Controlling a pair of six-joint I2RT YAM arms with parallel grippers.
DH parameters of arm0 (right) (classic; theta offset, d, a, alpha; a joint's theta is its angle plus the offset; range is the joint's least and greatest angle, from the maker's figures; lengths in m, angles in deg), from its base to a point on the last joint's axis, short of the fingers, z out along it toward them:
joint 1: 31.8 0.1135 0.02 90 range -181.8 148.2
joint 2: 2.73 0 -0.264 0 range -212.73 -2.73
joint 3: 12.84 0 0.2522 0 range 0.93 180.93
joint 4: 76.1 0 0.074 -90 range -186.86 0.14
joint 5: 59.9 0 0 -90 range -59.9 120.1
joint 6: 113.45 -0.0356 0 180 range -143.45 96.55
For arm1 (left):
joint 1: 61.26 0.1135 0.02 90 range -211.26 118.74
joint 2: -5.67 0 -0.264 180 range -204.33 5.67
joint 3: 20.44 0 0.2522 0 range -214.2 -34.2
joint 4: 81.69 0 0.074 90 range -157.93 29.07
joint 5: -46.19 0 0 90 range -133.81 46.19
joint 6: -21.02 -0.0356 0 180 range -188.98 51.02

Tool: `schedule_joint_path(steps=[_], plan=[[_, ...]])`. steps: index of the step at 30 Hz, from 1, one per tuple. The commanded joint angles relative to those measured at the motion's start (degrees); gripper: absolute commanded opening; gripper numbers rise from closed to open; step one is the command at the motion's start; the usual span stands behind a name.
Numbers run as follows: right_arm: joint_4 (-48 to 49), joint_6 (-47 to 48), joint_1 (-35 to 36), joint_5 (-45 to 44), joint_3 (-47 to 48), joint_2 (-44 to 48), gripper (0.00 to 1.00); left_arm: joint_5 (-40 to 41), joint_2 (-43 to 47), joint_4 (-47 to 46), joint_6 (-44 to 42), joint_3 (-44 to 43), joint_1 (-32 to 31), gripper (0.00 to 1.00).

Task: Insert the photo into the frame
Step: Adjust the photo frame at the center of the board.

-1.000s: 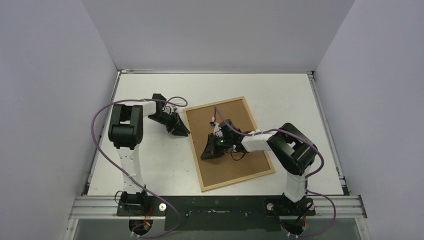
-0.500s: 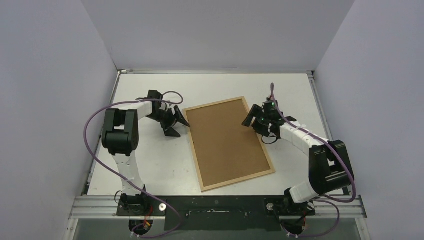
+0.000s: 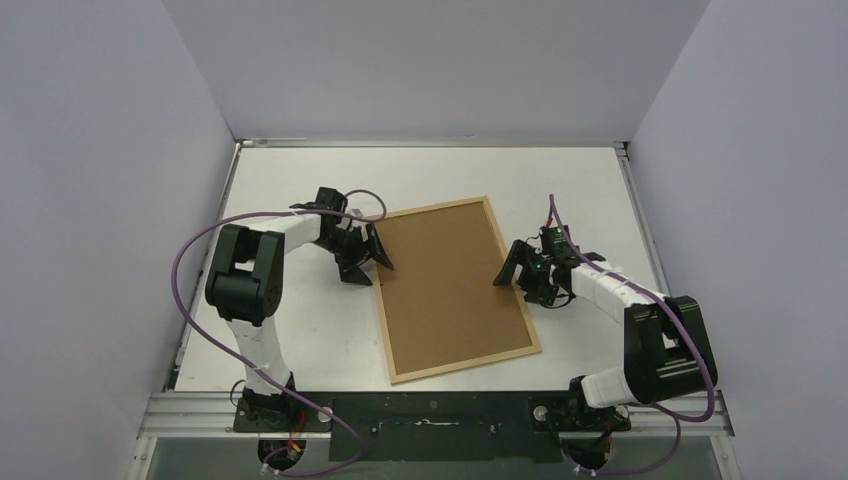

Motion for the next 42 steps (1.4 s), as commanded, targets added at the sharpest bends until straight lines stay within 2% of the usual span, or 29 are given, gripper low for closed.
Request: schedule_joint_path(steps=[1, 11, 16, 19, 23, 30, 37, 42], plan=[[0.69, 0.83, 0.50, 8.33, -2.71, 0.76, 0.85, 8.98, -5.49, -0.46, -1.62, 1.88, -1.73, 0.70], [0.27, 1.55, 1.36, 13.25, -6.78, 2.75, 0.80, 8.98, -10.94, -0.48, -2.05, -5.79, -2.53, 0.56], [3.19, -1.04, 4.98, 14.85, -9.14, 4.21, 0.62, 9.22, -14.32, 0.04, -3.47, -12.11, -2.49, 0.50], [5.08, -1.50, 8.90, 14.91, -9.48, 4.30, 0.58, 9.19, -17.13, 1.09, -4.28, -17.89, -2.47, 0.49], [7.45, -2.09, 11.10, 15.63, -10.45, 4.23, 0.58, 8.81, -20.05, 1.64, -4.58, -24.02, -2.45, 0.49], [15.00, -3.14, 13.28, 16.50, -10.70, 0.42, 0.65, 4.16, -26.16, -0.50, -3.93, -32.25, -2.64, 0.49], [25.51, -6.51, 21.29, 12.68, -4.73, -10.18, 0.66, -5.46, -28.70, -12.52, -0.77, -32.52, -4.14, 0.48], [22.69, -8.17, 24.42, 8.38, -2.03, -11.14, 0.67, -2.31, -26.23, -10.22, -2.56, -31.65, -4.27, 0.48]])
